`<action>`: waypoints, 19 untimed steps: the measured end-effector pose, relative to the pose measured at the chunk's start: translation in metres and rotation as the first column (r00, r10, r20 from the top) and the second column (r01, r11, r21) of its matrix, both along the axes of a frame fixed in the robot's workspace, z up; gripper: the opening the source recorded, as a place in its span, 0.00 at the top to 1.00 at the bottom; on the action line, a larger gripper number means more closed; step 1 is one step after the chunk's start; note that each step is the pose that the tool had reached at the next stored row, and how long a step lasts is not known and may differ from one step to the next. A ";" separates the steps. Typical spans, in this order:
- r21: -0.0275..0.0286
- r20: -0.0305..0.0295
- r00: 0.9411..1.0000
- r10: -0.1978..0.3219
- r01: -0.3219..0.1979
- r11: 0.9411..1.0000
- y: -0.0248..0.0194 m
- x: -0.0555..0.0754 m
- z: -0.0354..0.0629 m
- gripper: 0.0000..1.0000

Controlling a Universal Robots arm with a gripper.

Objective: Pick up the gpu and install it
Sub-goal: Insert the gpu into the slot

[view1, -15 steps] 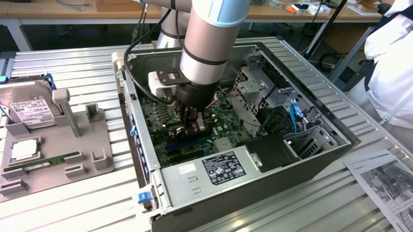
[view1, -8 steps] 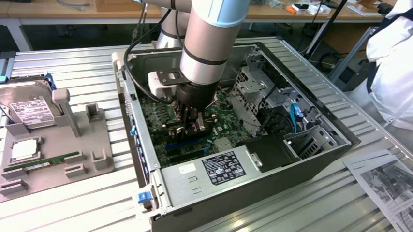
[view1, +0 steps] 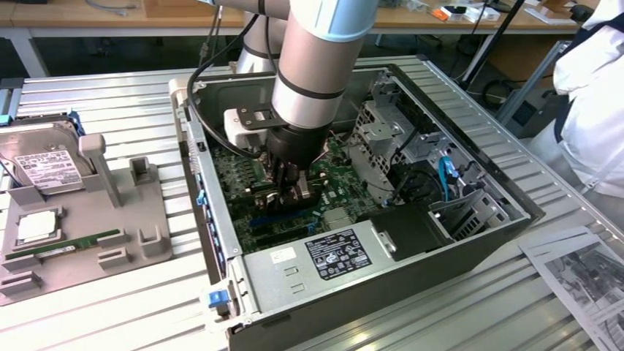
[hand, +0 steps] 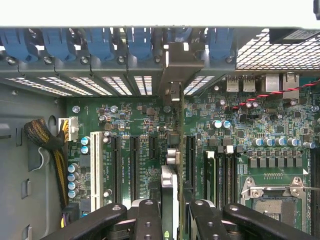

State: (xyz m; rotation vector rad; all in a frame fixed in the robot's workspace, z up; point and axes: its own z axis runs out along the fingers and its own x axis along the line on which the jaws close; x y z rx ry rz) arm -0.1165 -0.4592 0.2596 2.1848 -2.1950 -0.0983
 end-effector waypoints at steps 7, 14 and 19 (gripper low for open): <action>0.000 0.000 1.000 0.000 0.000 1.000 -0.0005 0.000 0.0000 0.73; 0.004 0.000 1.000 0.000 0.000 1.000 -0.0007 0.000 -0.0005 0.73; 0.006 0.000 1.000 0.000 0.000 1.000 -0.0006 0.000 -0.0006 0.73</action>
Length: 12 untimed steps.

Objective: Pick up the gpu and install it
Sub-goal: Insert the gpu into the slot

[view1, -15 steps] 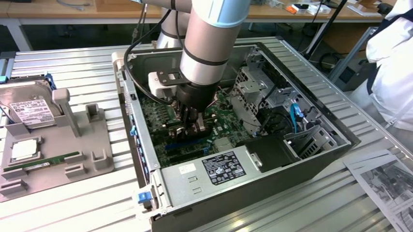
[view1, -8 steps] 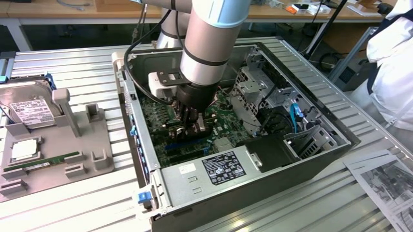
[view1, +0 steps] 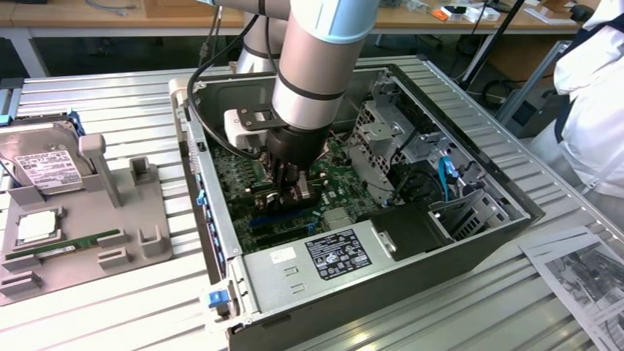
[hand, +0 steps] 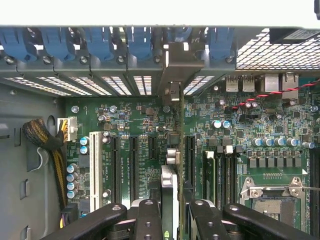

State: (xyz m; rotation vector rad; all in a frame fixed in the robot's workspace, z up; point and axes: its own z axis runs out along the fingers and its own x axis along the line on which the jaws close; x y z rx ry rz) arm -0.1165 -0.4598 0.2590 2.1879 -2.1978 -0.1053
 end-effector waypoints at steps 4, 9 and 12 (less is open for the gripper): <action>0.000 0.000 1.000 0.000 0.000 1.000 0.0000 0.000 0.0000 0.73; 0.000 0.000 1.000 0.000 0.000 1.000 -0.0001 0.000 -0.0024 0.73; 0.000 0.000 1.000 0.000 0.000 1.000 -0.0001 0.000 -0.0026 0.73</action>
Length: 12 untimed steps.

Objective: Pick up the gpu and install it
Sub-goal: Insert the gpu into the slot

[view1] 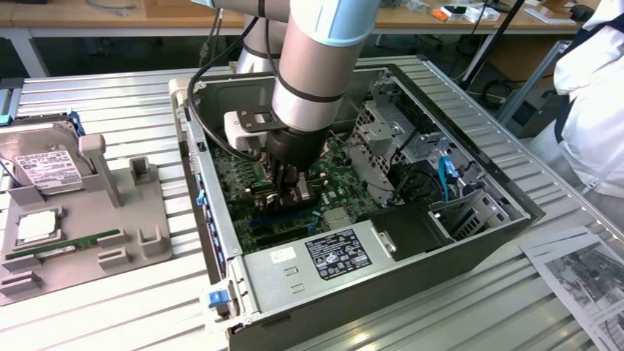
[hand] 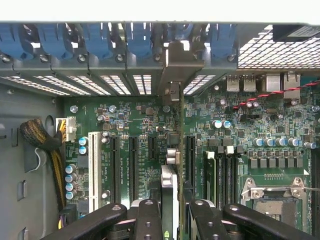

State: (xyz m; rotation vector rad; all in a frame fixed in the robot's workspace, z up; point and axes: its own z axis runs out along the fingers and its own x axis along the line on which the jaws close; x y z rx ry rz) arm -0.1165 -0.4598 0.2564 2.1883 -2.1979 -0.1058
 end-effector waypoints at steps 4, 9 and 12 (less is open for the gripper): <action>0.000 0.000 1.000 0.000 0.000 1.000 0.0000 0.000 0.0000 0.73; 0.000 0.000 1.000 0.000 0.000 1.000 0.0000 0.000 0.0000 0.73; 0.000 0.000 1.000 0.000 0.000 1.000 0.0000 0.000 0.0000 0.73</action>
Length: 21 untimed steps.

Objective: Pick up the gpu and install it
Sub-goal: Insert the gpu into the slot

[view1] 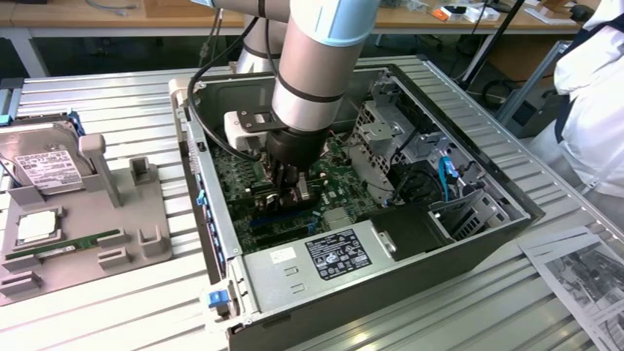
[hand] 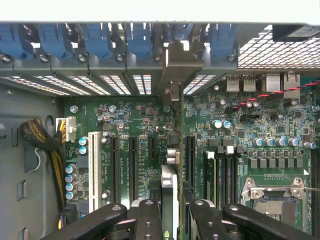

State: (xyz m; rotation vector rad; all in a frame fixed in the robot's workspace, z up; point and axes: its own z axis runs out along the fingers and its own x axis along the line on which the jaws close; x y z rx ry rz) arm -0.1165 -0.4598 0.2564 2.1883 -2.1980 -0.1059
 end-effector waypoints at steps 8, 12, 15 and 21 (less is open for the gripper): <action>0.000 0.000 1.000 0.000 0.000 1.000 0.0000 0.000 -0.0030 0.73; -0.001 0.000 1.000 0.000 0.000 1.000 -0.0001 0.000 -0.0054 0.73; 0.000 0.000 1.000 0.000 0.000 1.000 0.0000 0.000 -0.0059 0.73; 0.000 0.000 1.000 0.000 0.000 1.000 0.0000 0.000 -0.0082 0.73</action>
